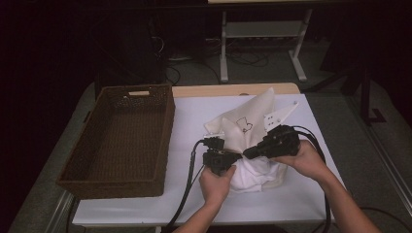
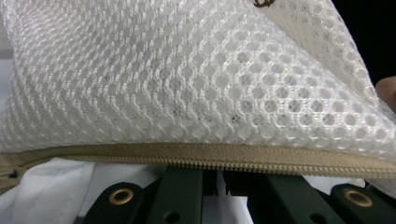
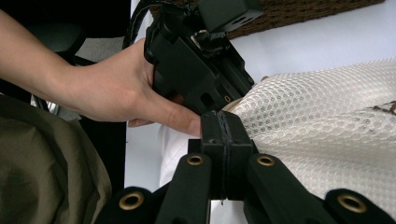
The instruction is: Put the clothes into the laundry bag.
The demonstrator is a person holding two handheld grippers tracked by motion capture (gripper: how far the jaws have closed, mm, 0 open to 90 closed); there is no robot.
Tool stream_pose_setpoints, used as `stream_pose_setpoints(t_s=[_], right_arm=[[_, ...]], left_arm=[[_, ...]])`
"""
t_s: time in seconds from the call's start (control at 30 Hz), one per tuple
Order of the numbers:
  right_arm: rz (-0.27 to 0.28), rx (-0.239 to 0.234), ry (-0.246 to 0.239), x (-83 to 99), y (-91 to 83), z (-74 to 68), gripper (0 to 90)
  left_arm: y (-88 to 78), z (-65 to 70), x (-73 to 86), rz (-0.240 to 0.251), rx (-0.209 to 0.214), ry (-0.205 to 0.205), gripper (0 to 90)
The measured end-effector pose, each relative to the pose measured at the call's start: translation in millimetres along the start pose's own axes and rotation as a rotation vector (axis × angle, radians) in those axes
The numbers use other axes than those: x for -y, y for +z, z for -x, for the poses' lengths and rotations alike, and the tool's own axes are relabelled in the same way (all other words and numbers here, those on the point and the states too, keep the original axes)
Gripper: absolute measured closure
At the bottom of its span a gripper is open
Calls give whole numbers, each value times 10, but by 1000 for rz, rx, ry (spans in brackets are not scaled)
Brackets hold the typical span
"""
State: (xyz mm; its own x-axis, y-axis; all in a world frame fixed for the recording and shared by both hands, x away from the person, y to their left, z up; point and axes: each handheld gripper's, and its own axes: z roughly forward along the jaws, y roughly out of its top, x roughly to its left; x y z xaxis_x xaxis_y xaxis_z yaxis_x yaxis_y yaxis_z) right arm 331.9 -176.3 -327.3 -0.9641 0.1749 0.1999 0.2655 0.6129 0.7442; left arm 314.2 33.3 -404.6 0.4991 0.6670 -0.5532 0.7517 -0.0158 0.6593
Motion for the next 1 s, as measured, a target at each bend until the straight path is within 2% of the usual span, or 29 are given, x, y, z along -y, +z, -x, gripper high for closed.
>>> stream_pose_setpoints(t_s=[0.17, 0.37, 0.47, 0.6, 0.73, 0.83, 0.93, 0.97, 1.0], right_arm=[[1, 14, 22, 76, -29, 47, 890], [-13, 24, 37, 133, -28, 87, 890], [-8, 26, 47, 148, -29, 110, 890], [-2, 29, 60, 160, -41, 136, 889], [-7, 35, 57, 158, -34, 133, 889], [-12, 35, 53, 157, -24, 131, 889], [-19, 34, 53, 150, -5, 128, 889], [-23, 36, 50, 146, 7, 125, 889], [-27, 36, 47, 143, 22, 120, 889]], left_arm=[[-94, 25, 17, -33, 27, 13, 811], [-309, 86, 68, -102, 42, 62, 682], [-409, 81, 99, -113, 57, 75, 630], [-509, 64, 176, -149, 67, 65, 556], [-519, 35, 281, -194, 47, 89, 501], [-494, -10, 346, -220, 39, 86, 486], [-384, -47, 373, -239, 39, 58, 478], [-326, -49, 372, -249, 39, 59, 497], [-259, -54, 370, -261, 44, 64, 560]])
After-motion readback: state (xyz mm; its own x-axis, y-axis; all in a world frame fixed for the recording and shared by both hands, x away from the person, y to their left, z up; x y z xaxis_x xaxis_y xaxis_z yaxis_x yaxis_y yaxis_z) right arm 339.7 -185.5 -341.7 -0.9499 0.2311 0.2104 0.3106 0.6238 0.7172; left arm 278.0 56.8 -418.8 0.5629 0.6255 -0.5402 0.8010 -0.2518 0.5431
